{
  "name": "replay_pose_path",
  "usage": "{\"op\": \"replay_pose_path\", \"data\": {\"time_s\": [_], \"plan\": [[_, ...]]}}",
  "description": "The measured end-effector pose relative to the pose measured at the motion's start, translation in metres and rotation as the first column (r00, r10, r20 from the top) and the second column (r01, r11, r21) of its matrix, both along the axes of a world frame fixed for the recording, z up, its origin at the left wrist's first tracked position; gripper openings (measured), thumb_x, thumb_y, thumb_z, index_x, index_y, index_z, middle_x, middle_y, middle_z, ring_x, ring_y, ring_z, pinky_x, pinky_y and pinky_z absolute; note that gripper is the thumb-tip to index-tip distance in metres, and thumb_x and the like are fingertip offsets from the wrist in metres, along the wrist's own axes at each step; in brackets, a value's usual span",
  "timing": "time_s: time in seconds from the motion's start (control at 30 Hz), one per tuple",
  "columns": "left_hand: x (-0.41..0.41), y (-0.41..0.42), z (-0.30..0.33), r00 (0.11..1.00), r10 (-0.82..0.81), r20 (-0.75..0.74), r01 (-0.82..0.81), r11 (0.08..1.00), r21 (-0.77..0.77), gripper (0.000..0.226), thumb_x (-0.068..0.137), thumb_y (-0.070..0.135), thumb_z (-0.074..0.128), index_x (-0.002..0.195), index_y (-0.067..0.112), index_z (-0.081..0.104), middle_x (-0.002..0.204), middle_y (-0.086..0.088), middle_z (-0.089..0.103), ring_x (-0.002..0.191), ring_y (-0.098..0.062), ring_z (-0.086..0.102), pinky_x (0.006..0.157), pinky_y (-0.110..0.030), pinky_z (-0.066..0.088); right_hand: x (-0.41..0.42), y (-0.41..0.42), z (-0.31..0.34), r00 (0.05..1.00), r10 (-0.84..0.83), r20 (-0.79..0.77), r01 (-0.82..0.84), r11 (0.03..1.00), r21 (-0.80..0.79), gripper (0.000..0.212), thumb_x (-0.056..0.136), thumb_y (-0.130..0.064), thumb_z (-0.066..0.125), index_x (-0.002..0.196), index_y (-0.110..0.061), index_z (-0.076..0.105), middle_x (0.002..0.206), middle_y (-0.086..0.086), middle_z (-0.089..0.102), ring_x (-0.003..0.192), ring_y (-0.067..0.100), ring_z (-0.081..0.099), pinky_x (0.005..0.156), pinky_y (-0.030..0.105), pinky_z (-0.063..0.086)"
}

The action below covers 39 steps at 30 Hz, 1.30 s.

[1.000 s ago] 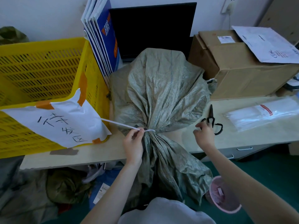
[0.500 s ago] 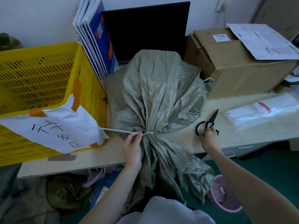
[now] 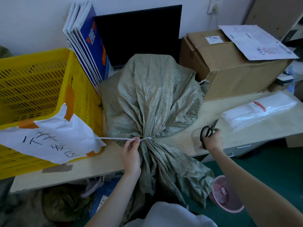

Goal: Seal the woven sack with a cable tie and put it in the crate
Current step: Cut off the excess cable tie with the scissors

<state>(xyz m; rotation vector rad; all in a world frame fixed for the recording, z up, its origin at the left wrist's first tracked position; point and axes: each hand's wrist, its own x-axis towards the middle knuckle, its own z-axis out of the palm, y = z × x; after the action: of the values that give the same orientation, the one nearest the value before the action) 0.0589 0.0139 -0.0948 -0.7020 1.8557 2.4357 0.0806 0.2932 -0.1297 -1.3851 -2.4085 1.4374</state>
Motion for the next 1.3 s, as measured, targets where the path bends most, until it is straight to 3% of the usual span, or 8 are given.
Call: {"op": "replay_pose_path", "data": {"time_s": [0.13, 0.23, 0.3, 0.4, 0.63, 0.83, 1.13, 1.3], "plan": [[-0.001, 0.0, 0.0, 1.0, -0.008, 0.005, 0.008, 1.0, 0.021, 0.021, 0.089, 0.001, 0.062, 0.072, 0.012, 0.065, 0.083, -0.003, 0.066, 0.084, -0.014, 0.06, 0.082, -0.023, 0.045, 0.005, -0.007, -0.006, 0.987, -0.132, -0.091, 0.108, 0.967, -0.229, 0.07, 0.089, 0.002, 0.055, 0.148, -0.007, 0.018, 0.117, 0.017, 0.062, 0.059, 0.013, 0.063, 0.047, 0.024, 0.049], [0.0, -0.001, 0.003, 1.0, -0.03, 0.006, 0.03, 1.0, 0.008, 0.02, 0.09, 0.002, 0.061, 0.073, 0.012, 0.066, 0.083, -0.003, 0.066, 0.084, -0.013, 0.06, 0.081, -0.021, 0.045, 0.009, -0.018, -0.008, 0.969, -0.169, -0.181, 0.067, 0.882, -0.466, 0.056, 0.087, 0.011, 0.052, 0.14, -0.001, 0.037, 0.094, 0.014, 0.069, 0.078, 0.021, 0.067, 0.078, 0.033, 0.047], [0.001, -0.002, 0.006, 0.998, -0.059, 0.007, 0.059, 0.998, -0.009, 0.018, 0.091, 0.003, 0.06, 0.077, 0.012, 0.066, 0.083, -0.002, 0.066, 0.084, -0.01, 0.061, 0.08, -0.02, 0.045, 0.014, -0.028, -0.001, 0.938, -0.199, -0.285, -0.001, 0.818, -0.575, 0.055, 0.084, 0.014, 0.056, 0.134, -0.001, 0.041, 0.091, 0.013, 0.066, 0.09, 0.028, 0.064, 0.084, 0.034, 0.044], [0.001, -0.008, 0.011, 0.997, -0.083, 0.009, 0.083, 0.996, -0.025, 0.013, 0.093, 0.007, 0.058, 0.084, 0.01, 0.067, 0.083, 0.0, 0.067, 0.078, 0.0, 0.065, 0.078, -0.016, 0.048, 0.022, -0.046, 0.012, 0.867, -0.293, -0.404, -0.082, 0.715, -0.694, 0.045, 0.086, 0.016, 0.052, 0.125, -0.005, 0.042, 0.093, 0.014, 0.063, 0.085, 0.024, 0.065, 0.077, 0.029, 0.048], [0.0, -0.017, 0.009, 0.994, -0.111, -0.01, 0.11, 0.989, -0.097, 0.013, 0.093, 0.013, 0.058, 0.084, 0.011, 0.067, 0.088, -0.007, 0.072, 0.094, -0.02, 0.067, 0.089, -0.031, 0.049, 0.043, -0.092, 0.045, 0.825, -0.289, -0.486, -0.237, 0.604, -0.761, 0.027, 0.086, 0.017, 0.048, 0.088, -0.01, 0.047, 0.076, 0.006, 0.052, 0.071, 0.02, 0.06, 0.064, 0.031, 0.043], [0.004, -0.026, 0.015, 0.99, -0.14, -0.026, 0.137, 0.984, -0.111, 0.011, 0.094, 0.014, 0.058, 0.091, 0.012, 0.068, 0.089, -0.004, 0.071, 0.087, -0.014, 0.066, 0.082, -0.025, 0.051, 0.052, -0.119, 0.058, 0.876, 0.02, -0.482, -0.368, 0.673, -0.642, 0.031, 0.081, -0.027, 0.067, 0.066, -0.015, 0.042, 0.055, 0.0, 0.039, 0.052, 0.018, 0.037, 0.058, 0.033, 0.033], [0.005, -0.047, 0.027, 0.998, -0.053, -0.026, 0.049, 0.989, -0.139, 0.011, 0.093, 0.013, 0.059, 0.096, 0.007, 0.067, 0.084, -0.002, 0.066, 0.076, -0.009, 0.059, 0.07, -0.021, 0.045, 0.05, -0.148, 0.049, 0.868, 0.11, -0.485, -0.492, 0.325, -0.808, 0.064, 0.054, -0.068, 0.077, 0.067, -0.015, 0.043, 0.059, -0.002, 0.033, 0.047, 0.01, 0.033, 0.045, 0.02, 0.03], [0.006, -0.057, 0.029, 0.999, -0.048, -0.016, 0.045, 0.987, -0.151, 0.011, 0.093, 0.014, 0.059, 0.091, 0.012, 0.069, 0.086, -0.002, 0.067, 0.076, -0.009, 0.058, 0.07, -0.023, 0.045, 0.047, -0.155, 0.052, 0.826, 0.16, -0.541, -0.563, 0.276, -0.779, 0.058, 0.064, -0.071, 0.068, 0.063, -0.016, 0.051, 0.066, 0.002, 0.03, 0.055, 0.013, 0.028, 0.051, 0.024, 0.028]]}}
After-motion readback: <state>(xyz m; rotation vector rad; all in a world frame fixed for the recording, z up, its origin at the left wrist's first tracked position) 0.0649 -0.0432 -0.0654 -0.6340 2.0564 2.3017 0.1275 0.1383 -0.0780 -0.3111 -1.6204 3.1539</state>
